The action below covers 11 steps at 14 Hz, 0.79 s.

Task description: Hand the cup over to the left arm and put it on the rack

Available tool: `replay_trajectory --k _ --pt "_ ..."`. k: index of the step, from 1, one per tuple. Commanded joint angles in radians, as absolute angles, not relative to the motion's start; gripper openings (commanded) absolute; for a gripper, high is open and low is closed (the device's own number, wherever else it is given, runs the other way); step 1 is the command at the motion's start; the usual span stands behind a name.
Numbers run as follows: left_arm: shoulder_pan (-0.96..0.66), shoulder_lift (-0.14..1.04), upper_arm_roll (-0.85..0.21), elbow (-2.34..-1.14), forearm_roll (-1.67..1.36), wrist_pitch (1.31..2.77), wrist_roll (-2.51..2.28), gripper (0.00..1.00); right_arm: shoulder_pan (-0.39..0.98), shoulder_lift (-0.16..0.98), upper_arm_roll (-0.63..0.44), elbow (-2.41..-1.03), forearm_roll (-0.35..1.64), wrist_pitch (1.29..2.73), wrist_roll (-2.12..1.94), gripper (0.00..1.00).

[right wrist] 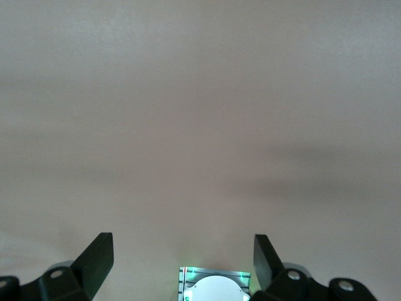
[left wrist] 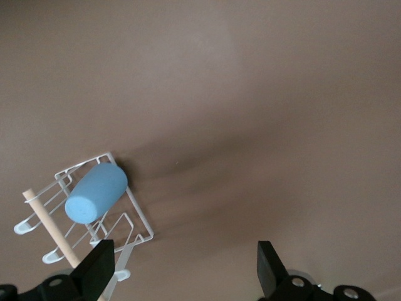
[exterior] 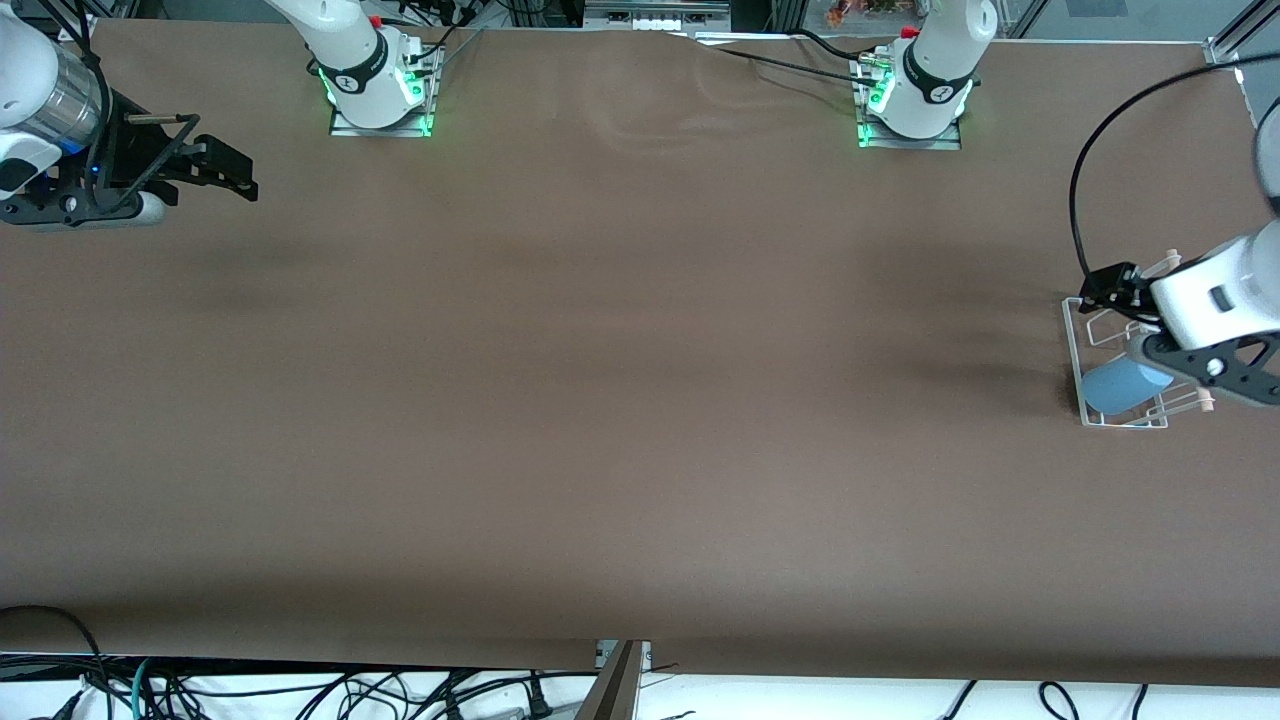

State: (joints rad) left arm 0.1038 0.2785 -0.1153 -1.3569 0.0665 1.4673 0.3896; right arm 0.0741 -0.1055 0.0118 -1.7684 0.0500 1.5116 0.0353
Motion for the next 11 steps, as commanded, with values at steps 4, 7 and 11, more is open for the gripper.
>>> replay_trajectory --k 4,7,11 --pt "0.028 0.062 -0.101 -1.622 0.002 1.64 0.07 1.0 0.064 -0.113 0.017 -1.761 0.035 1.494 0.023 0.99" --pt "0.029 -0.038 -0.068 -1.801 -0.008 1.807 0.035 1.0 0.063 -0.114 0.017 -1.761 0.037 1.494 0.023 0.99" --pt "0.031 -0.005 -0.069 -1.755 -0.008 1.787 0.04 1.0 0.064 -0.114 0.017 -1.759 0.037 1.494 0.025 0.99"
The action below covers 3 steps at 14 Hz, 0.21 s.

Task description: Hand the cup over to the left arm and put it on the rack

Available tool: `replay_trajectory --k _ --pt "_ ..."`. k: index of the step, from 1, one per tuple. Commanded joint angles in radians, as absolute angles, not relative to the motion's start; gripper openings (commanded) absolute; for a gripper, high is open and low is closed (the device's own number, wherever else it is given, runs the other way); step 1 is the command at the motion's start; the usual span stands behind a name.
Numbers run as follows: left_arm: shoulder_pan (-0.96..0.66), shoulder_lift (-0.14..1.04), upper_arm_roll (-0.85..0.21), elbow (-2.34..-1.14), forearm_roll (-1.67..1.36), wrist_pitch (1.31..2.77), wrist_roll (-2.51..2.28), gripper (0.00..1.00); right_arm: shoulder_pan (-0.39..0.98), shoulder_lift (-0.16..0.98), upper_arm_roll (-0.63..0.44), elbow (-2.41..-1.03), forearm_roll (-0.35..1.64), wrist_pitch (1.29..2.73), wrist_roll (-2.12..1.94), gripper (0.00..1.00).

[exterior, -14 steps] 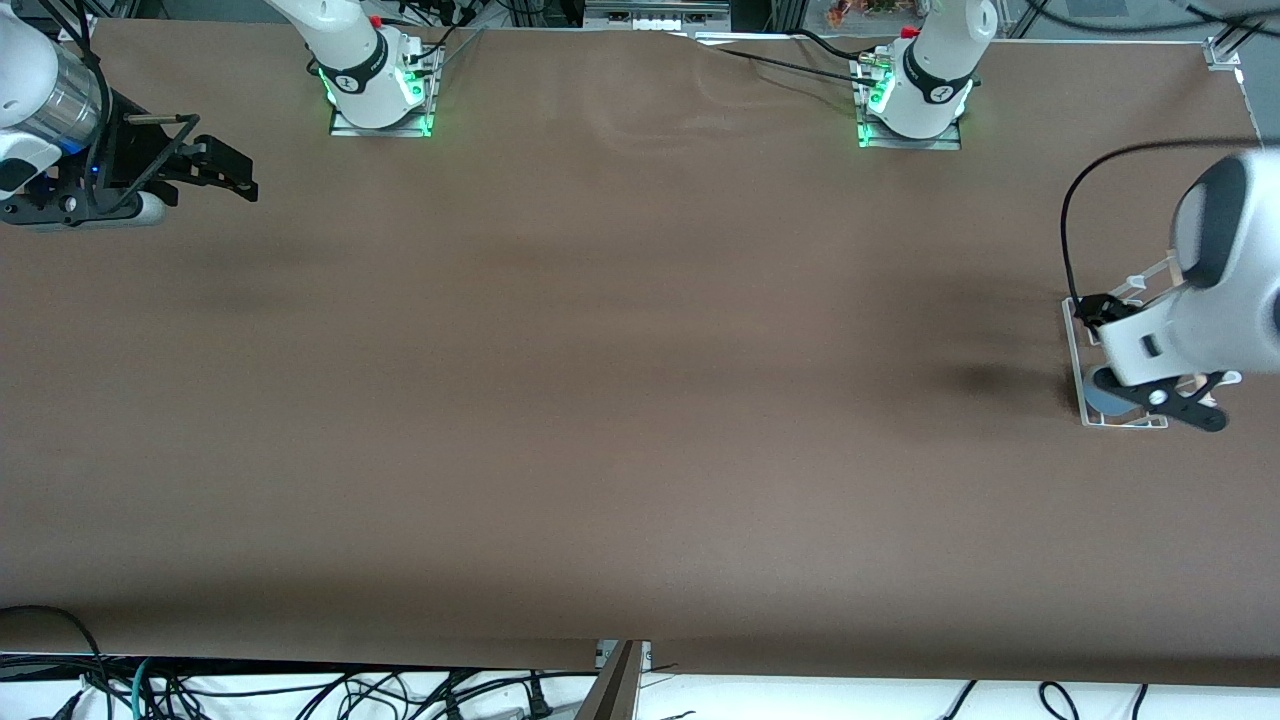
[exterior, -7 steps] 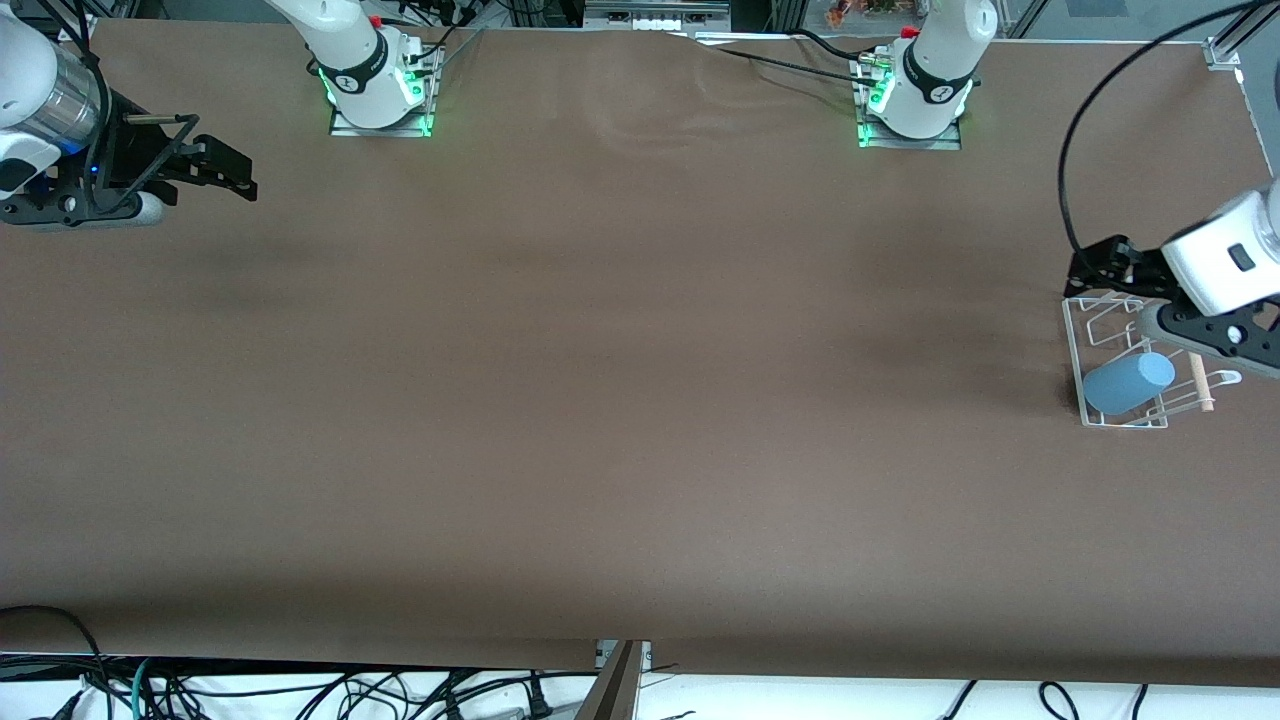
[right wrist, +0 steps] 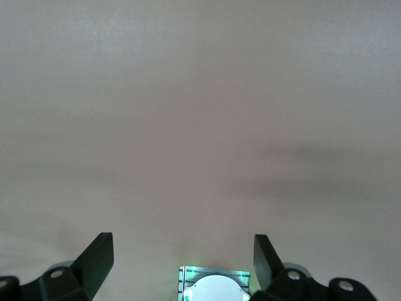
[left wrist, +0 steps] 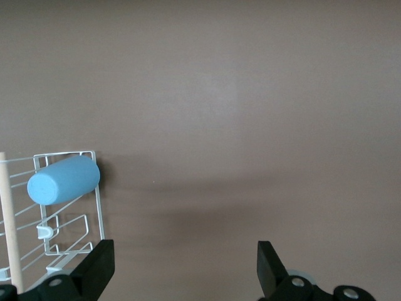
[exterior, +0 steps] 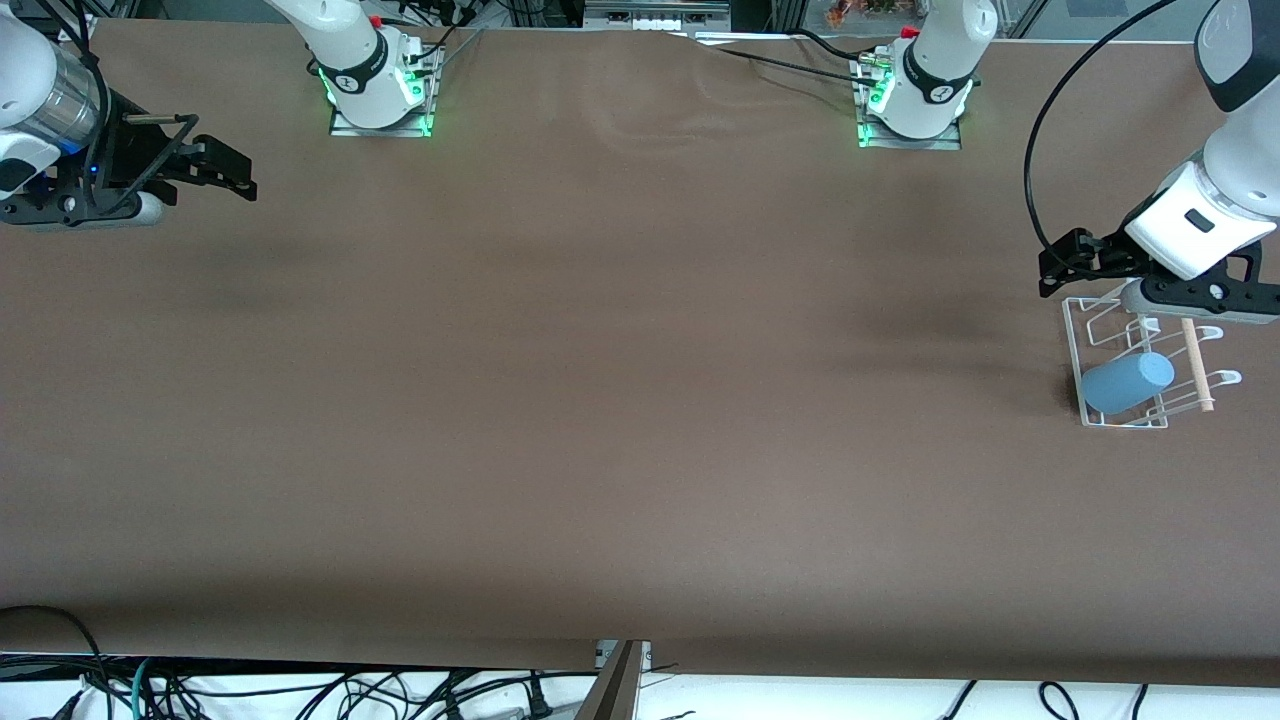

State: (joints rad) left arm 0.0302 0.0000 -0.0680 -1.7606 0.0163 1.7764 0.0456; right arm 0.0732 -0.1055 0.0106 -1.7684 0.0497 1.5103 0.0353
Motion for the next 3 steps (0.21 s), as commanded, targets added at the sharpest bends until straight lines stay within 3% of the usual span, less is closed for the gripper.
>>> replay_trajectory --k 1,3 --pt "0.031 0.008 -0.071 -1.732 -0.008 1.778 0.04 1.0 0.064 -0.115 0.017 -1.759 0.037 1.494 0.025 0.99" --pt "0.025 0.015 -0.075 -1.718 -0.006 1.764 0.038 1.0 0.063 -0.117 0.017 -1.758 0.038 1.494 0.025 0.99"
